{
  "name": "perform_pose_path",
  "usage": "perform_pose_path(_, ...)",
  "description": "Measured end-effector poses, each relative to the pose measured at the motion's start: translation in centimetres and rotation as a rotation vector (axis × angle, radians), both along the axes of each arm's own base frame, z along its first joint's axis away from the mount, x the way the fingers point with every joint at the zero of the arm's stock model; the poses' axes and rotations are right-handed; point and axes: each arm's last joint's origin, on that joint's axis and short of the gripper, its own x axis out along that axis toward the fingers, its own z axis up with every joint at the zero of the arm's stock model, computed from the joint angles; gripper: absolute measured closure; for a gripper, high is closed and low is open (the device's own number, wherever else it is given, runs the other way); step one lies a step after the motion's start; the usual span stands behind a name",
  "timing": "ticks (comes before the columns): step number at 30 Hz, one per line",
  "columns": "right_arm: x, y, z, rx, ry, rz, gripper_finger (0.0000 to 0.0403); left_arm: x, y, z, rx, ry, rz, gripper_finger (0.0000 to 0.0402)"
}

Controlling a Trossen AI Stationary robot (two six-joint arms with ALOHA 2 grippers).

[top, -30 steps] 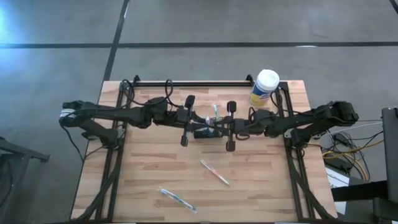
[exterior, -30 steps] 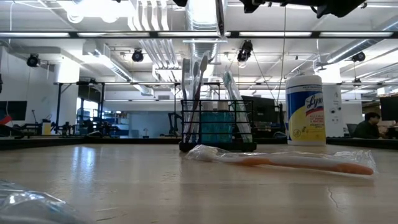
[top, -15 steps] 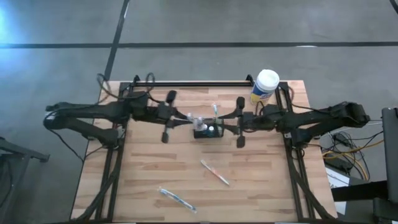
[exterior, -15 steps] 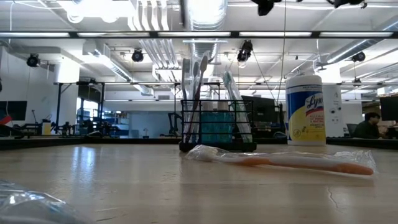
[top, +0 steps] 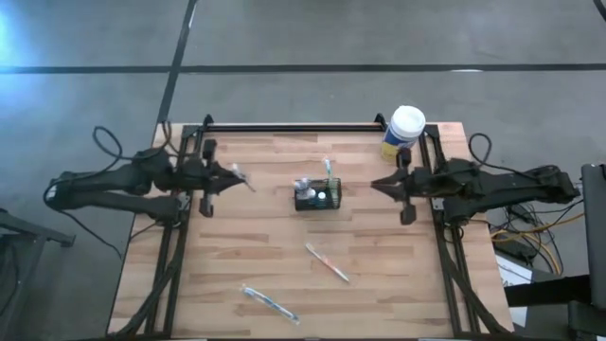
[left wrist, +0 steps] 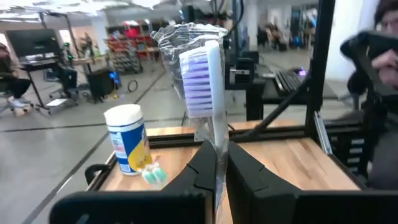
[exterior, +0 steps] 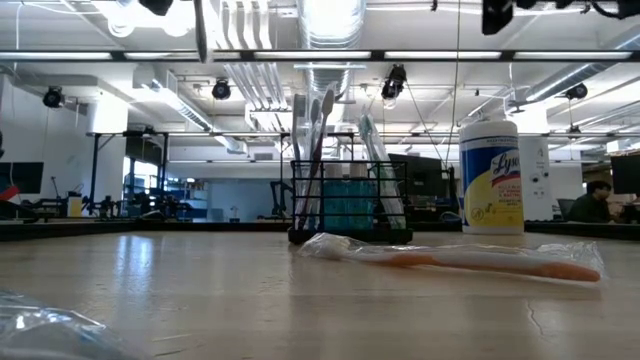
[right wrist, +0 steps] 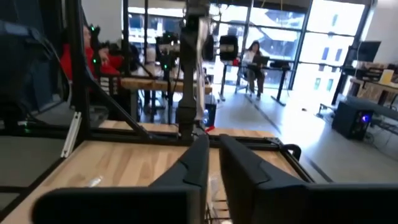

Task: Pick & Place toothbrushing station
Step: Put the purple toothbrush into the wire organizer

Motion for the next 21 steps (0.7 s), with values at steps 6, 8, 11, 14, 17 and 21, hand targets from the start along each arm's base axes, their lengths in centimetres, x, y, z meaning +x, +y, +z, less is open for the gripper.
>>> perform_pose_path(6, -2.5, -0.1, -2.3, 0.032, -0.032, 0.009, 0.0393, -1.9, 0.0, -5.0, -0.061, -0.061, 0.001, 0.0387)
perform_pose_path(8, -3.0, -0.1, -3.0, 0.047, -0.039, 0.01, 0.0394, -2.5, 0.0, -6.4, -0.077, -0.093, 0.0, 0.0387)
perform_pose_path(11, -3.6, -0.1, -4.1, 0.054, -0.044, 0.011, 0.0394, -3.3, 0.0, -8.1, -0.091, -0.118, 0.03, 0.0387)
perform_pose_path(14, -4.2, -0.2, -5.0, 0.054, -0.057, 0.011, 0.0394, -4.0, 0.0, -9.1, -0.094, -0.13, 0.04, 0.0387)
perform_pose_path(17, -4.9, -0.2, -5.6, 0.055, -0.082, 0.012, 0.0394, -4.5, 0.0, -9.5, -0.101, -0.159, 0.037, 0.0387)
perform_pose_path(21, -5.6, -0.2, -6.3, 0.056, -0.117, 0.013, 0.0394, -4.8, 0.0, -10.5, -0.103, -0.146, 0.038, 0.0387)
